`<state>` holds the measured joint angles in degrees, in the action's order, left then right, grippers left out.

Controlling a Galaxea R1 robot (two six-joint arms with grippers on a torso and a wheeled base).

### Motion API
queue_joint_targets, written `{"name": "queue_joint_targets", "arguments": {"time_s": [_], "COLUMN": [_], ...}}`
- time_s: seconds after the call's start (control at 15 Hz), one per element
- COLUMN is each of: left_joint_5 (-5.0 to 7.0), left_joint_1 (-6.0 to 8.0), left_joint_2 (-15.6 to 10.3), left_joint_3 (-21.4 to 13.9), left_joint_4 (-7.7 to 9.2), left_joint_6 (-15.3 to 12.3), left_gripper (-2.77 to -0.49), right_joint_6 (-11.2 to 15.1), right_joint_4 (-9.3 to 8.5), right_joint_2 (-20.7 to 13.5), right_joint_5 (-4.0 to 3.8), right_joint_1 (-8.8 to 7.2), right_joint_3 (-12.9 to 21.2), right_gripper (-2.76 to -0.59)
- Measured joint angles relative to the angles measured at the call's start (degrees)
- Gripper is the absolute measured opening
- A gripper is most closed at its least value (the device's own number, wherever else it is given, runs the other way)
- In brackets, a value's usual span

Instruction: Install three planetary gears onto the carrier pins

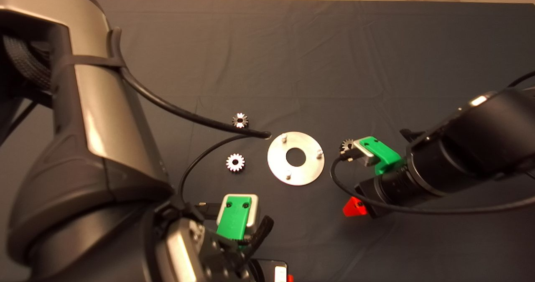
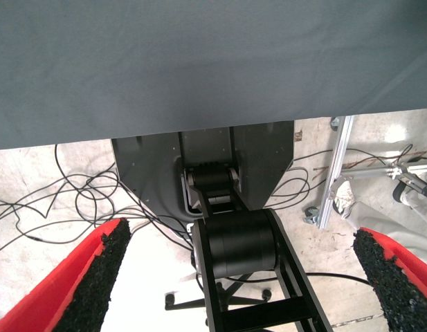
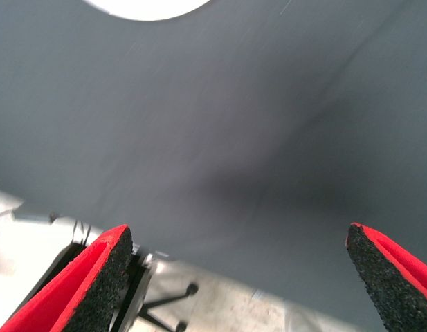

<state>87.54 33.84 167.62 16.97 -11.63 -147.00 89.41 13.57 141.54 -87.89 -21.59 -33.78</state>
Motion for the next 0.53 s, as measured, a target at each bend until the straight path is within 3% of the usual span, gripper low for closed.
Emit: {"name": "queue_joint_targets", "arguments": {"time_s": [0.07,0.27,0.53], "left_joint_5": [-0.04,-0.04,-0.04], "left_joint_1": [0.00,0.00,0.00], "left_joint_2": [0.0,0.0,0.0], "left_joint_3": [0.0,0.0,0.0], "left_joint_4": [0.02,0.06,0.30], "left_joint_6": [0.0,0.0,0.0], "left_gripper": [-0.92,-0.92,-0.92], "right_joint_6": [-3.0,-8.0,-13.3], "right_joint_4": [1.64,4.68,8.49], "right_joint_2": [-0.3,-0.2,0.5], "right_joint_5": [-0.02,0.00,0.02], "right_joint_1": [1.02,2.22,4.19], "right_joint_3": [-2.8,-8.3,-12.1], "right_gripper": [-1.05,-1.05,-1.05]}}
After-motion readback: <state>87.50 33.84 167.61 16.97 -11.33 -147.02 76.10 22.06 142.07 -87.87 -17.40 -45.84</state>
